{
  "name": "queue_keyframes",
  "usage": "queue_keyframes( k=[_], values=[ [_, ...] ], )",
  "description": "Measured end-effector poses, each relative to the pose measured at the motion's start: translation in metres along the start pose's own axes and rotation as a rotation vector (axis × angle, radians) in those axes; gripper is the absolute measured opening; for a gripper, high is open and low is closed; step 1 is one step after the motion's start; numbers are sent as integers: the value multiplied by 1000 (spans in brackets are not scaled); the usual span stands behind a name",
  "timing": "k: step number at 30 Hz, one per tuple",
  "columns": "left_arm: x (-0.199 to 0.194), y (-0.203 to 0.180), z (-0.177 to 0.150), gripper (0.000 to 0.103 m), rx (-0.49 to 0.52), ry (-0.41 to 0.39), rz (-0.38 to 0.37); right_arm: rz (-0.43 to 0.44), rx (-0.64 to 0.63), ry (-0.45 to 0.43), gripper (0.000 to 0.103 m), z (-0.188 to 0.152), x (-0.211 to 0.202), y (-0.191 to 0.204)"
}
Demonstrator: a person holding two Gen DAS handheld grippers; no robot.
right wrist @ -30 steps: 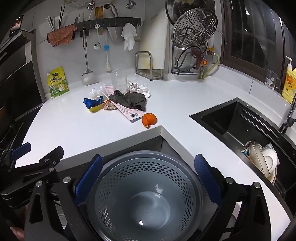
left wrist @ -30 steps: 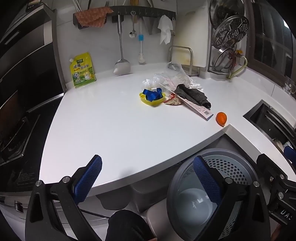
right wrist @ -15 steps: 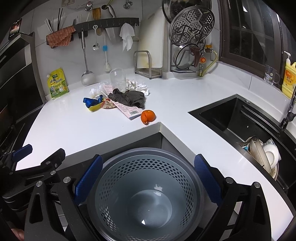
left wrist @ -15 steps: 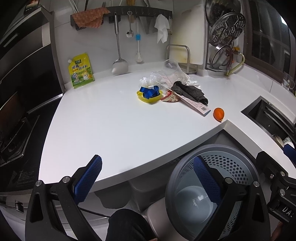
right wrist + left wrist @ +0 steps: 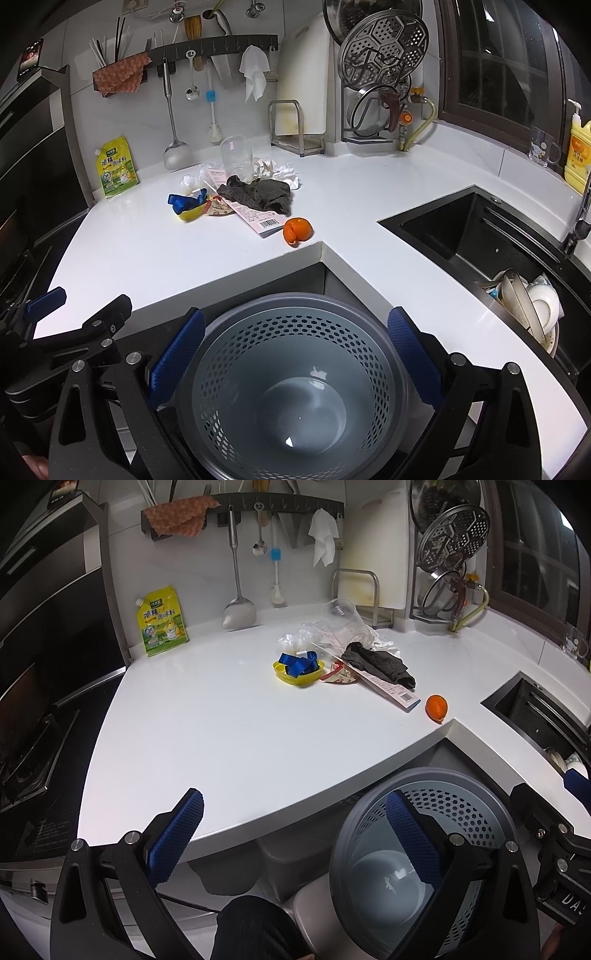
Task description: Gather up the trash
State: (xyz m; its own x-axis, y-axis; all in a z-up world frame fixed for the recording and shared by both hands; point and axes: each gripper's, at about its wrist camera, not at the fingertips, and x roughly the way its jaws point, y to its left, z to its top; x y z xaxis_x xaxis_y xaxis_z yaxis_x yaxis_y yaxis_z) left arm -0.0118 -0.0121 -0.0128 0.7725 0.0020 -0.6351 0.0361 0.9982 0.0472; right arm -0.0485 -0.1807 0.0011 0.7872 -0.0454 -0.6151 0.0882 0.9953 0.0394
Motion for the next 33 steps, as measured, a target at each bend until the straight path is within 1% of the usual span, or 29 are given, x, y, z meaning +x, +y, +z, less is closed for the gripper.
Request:
queue_keyframes(
  k=[33],
  values=[
    [-2, 0, 1, 97, -1, 2, -6, 4, -5, 2, 94, -1, 0, 2]
  ],
)
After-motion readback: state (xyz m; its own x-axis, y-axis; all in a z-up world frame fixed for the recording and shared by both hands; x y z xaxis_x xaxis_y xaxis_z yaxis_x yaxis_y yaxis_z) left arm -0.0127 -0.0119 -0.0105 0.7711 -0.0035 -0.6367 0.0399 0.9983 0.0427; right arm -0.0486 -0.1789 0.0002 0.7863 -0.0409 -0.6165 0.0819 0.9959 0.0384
